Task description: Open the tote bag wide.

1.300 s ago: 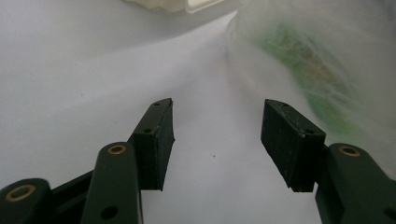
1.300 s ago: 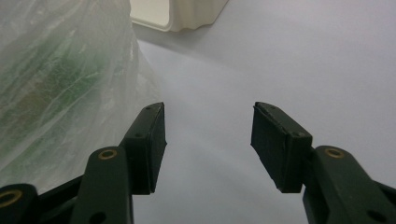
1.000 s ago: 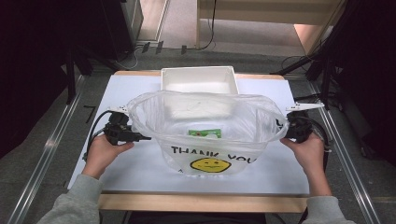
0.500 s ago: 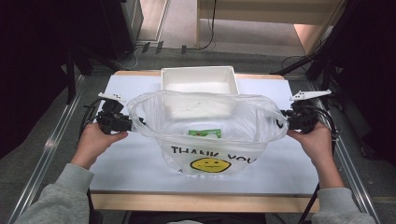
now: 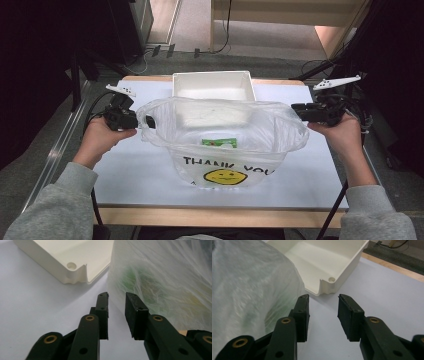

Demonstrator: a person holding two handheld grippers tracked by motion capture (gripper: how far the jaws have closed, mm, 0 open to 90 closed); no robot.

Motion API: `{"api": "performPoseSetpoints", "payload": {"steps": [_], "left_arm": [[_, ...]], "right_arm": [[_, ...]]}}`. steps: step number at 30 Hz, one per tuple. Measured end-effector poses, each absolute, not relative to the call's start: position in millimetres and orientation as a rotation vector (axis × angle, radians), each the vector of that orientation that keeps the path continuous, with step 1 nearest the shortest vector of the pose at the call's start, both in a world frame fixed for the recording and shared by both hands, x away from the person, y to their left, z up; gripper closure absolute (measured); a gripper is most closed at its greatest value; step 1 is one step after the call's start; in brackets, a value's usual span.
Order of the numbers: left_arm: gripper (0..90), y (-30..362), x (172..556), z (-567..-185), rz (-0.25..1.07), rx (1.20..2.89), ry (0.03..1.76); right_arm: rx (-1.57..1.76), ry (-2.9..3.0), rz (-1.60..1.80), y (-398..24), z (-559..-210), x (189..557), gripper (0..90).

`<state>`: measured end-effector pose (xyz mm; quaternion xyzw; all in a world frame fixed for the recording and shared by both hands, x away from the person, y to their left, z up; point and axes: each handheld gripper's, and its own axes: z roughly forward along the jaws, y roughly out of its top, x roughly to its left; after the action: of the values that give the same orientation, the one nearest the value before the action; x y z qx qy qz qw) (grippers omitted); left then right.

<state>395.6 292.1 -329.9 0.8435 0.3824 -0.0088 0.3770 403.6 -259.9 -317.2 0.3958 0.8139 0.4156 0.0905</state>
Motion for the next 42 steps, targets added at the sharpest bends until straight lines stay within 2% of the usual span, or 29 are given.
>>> {"api": "performPoseSetpoints", "payload": {"steps": [2, 4, 8, 12, 22, 28, 42], "left_arm": [[80.1, 291, 398, -325, -0.019, 2.150, 1.001], [89.6, 292, 401, -320, -0.035, 2.122, 1.005], [90.0, 291, 406, -305, -0.016, 2.136, 0.988], [90.0, 289, 408, -291, -0.014, 2.134, 0.956], [90.0, 289, 406, -242, 0.029, 2.105, 0.875], [90.0, 267, 391, -215, 0.060, 2.105, 0.794], [90.0, 211, 378, -207, 0.054, 2.153, 0.678]], "right_arm": [[1.170, 2.428, 1.239, -259, -311, 406, 66.6], [1.144, 2.440, 1.244, -257, -304, 408, 69.8], [1.131, 2.444, 1.260, -250, -288, 410, 77.7], [1.094, 2.475, 1.294, -240, -272, 410, 89.5], [1.018, 2.509, 1.313, -223, -247, 404, 90.0], [0.944, 2.531, 1.341, -209, -235, 397, 90.0], [0.852, 2.619, 1.313, -178, -230, 386, 90.0]]}}
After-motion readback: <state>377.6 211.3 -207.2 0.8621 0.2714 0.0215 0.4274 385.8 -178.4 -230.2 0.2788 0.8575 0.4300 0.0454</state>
